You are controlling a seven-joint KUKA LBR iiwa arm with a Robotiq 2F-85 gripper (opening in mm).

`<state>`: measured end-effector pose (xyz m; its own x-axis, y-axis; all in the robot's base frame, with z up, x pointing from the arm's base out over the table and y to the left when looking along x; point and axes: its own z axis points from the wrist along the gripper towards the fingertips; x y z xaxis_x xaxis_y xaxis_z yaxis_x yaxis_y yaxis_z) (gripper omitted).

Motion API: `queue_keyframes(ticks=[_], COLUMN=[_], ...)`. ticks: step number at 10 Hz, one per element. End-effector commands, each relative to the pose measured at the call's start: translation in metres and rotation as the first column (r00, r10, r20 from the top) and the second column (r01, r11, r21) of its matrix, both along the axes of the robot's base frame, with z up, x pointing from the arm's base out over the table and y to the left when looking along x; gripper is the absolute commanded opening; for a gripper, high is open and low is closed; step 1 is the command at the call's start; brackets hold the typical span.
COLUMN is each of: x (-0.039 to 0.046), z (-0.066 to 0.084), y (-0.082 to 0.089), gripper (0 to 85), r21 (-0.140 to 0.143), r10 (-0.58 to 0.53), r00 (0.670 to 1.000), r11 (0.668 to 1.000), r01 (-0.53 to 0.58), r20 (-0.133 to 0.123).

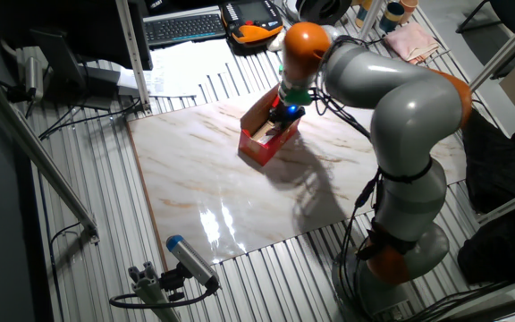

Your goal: Cover the box

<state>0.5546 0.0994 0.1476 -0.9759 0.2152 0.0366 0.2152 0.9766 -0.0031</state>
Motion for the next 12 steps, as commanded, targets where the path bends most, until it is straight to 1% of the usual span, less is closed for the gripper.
queue_keyframes(ticks=[1, 4, 7, 8, 9, 12], x=[0.0004, -0.0001, -0.0001, 0.0001, -0.001, -0.0085], z=[0.0, -0.002, -0.005, 0.003, 0.013, 0.042], y=[0.0, 0.002, 0.004, 0.007, 0.007, 0.01], gripper=[0.0, 0.0, 0.0, 0.0, 0.0, 0.0], r21=[-0.003, -0.006, -0.017, -0.002, 0.031, 0.078], r10=[0.001, 0.008, 0.013, -0.006, -0.026, -0.06], r00=[1.0, 1.0, 1.0, 1.0, 1.0, 0.998], r11=[1.0, 1.0, 1.0, 1.0, 0.999, 0.995], r01=[-0.001, -0.008, -0.012, 0.006, 0.026, 0.062], r20=[0.0, -0.001, 0.007, -0.001, -0.012, -0.024])
